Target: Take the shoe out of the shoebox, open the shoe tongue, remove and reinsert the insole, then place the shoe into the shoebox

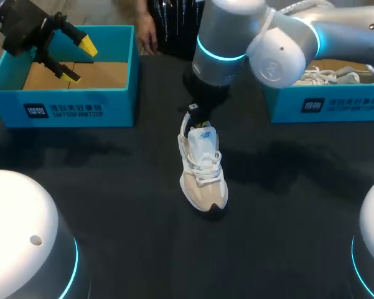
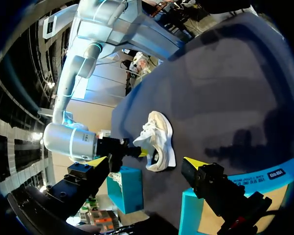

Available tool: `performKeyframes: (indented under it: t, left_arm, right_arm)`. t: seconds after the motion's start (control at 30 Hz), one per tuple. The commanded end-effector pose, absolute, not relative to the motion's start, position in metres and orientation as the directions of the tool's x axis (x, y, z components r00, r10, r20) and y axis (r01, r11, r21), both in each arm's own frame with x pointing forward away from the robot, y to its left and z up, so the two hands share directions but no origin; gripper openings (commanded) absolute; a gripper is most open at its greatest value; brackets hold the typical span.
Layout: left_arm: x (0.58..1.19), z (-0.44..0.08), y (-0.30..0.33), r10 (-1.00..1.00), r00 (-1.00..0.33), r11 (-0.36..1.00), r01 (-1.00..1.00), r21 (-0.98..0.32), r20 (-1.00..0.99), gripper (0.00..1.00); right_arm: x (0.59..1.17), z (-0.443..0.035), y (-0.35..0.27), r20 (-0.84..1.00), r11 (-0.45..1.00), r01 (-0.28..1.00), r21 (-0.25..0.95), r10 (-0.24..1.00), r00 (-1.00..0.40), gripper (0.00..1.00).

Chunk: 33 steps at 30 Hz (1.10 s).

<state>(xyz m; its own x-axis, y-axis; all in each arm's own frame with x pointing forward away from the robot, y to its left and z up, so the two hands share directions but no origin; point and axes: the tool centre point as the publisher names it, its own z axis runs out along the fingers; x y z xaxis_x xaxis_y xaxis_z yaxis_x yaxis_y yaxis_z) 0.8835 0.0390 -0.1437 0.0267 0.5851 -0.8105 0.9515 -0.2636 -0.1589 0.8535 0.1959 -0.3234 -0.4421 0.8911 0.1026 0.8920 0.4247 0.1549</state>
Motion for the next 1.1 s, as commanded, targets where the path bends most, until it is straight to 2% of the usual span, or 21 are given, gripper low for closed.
performKeyframes:
  t: [0.03,0.53,1.1]
  left_arm:
    - [0.878,-0.144,0.040,0.587,0.019,-0.248,0.956,-0.158,-0.809,1.00]
    - [0.878,-0.145,0.040,0.588,0.017,-0.249,0.955,-0.161,-0.809,1.00]
    - [0.878,-0.145,0.040,0.588,0.017,-0.249,0.955,-0.161,-0.809,1.00]
  right_arm:
    - [0.860,-0.336,0.201,0.118,0.429,0.895,0.118,0.889,-0.442,0.00]
    - [0.851,-0.367,0.197,0.135,0.435,0.900,0.031,0.890,-0.435,0.00]
    - [0.849,-0.400,0.196,0.047,0.383,0.923,0.041,0.922,-0.385,0.00]
